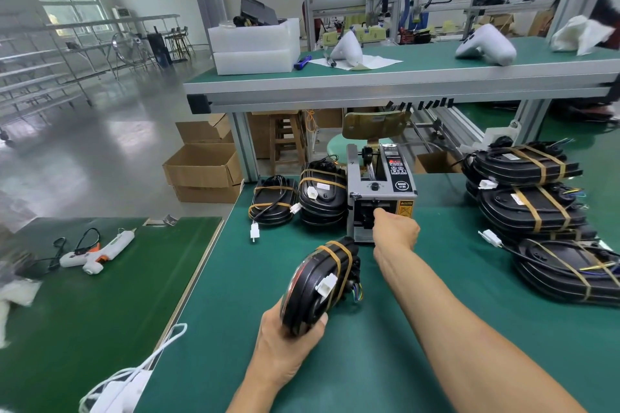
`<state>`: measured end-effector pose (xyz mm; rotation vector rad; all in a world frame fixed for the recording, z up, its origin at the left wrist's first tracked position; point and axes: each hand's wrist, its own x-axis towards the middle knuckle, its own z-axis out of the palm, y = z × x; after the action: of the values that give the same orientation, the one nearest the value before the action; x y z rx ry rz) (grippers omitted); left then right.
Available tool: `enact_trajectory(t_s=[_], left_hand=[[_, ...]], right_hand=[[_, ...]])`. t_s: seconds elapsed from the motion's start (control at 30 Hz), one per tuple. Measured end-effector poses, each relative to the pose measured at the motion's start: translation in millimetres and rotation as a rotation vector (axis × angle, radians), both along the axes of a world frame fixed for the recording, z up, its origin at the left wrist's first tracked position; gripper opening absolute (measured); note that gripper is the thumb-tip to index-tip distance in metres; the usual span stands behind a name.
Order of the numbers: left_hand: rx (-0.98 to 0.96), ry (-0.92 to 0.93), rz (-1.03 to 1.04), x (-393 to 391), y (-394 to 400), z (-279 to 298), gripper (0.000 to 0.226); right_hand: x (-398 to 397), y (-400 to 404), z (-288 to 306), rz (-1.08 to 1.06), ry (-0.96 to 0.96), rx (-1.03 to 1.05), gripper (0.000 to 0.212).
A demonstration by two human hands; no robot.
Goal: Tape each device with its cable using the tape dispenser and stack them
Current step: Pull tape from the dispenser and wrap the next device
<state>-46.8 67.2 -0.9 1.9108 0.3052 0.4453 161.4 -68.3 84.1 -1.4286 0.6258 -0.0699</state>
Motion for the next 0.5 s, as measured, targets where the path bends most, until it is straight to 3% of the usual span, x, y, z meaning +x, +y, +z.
enact_trajectory(t_s=[0.3, 0.5], left_hand=[[-0.003, -0.034, -0.035, 1, 2, -4, 0.025], [0.01, -0.057, -0.051, 1, 2, -4, 0.022]], right_hand=[[-116, -27, 30, 0.686, -0.35, 0.092, 0.019], [-132, -25, 35, 0.742, -0.381, 0.057, 0.024]])
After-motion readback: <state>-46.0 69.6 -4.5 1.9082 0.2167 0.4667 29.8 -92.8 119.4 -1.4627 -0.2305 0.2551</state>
